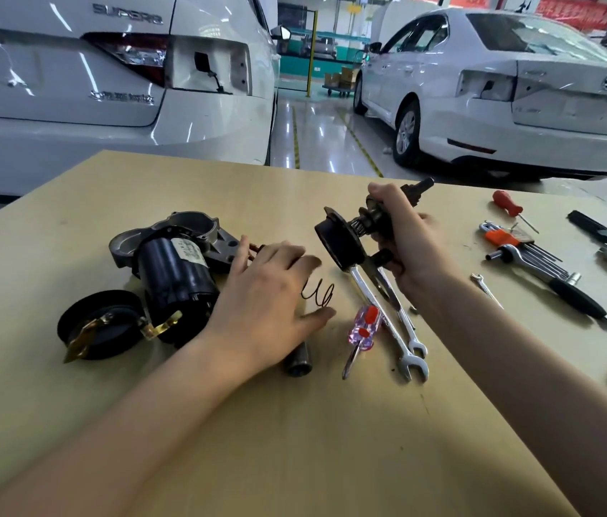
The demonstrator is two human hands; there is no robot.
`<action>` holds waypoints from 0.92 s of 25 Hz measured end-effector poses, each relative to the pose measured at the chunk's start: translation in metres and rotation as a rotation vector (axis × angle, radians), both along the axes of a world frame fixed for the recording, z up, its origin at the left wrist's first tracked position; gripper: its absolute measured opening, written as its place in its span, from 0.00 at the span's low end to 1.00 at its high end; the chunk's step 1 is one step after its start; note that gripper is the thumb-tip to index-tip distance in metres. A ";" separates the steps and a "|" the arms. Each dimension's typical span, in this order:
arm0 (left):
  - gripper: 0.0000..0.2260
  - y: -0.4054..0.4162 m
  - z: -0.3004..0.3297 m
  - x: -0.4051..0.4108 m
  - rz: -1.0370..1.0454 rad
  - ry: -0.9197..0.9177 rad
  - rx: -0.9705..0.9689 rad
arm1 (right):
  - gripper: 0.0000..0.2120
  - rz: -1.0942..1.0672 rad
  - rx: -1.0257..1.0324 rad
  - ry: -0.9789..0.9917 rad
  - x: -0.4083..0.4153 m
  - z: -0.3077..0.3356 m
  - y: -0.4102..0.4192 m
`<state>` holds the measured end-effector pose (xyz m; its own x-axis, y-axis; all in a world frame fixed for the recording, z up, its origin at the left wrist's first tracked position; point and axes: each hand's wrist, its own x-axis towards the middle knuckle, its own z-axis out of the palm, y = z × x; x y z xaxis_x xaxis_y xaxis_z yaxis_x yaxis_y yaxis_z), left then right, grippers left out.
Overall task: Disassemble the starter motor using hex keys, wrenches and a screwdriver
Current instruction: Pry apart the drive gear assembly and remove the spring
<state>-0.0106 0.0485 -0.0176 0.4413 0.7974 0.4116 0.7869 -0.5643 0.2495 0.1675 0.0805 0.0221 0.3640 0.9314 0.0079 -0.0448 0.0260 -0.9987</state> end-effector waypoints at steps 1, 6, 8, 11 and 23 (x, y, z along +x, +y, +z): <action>0.25 0.002 0.002 0.000 0.014 0.073 -0.014 | 0.17 -0.019 0.005 0.009 -0.001 0.000 0.002; 0.15 0.005 0.009 0.000 0.072 0.157 -0.087 | 0.15 0.015 -0.163 0.101 -0.003 0.001 0.016; 0.15 0.004 0.010 -0.001 0.082 0.128 -0.102 | 0.16 0.080 -0.223 0.097 -0.002 -0.005 0.019; 0.22 0.002 0.011 -0.006 0.083 0.102 -0.097 | 0.16 0.185 -0.283 0.217 -0.007 -0.012 0.019; 0.35 -0.003 0.002 -0.003 0.151 0.135 -0.033 | 0.16 0.333 -0.358 0.087 -0.004 -0.016 0.011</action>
<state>-0.0134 0.0456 -0.0157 0.3651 0.8706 0.3298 0.8895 -0.4307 0.1525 0.1635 0.0913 0.0065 0.0309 0.9357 -0.3513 -0.0762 -0.3483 -0.9343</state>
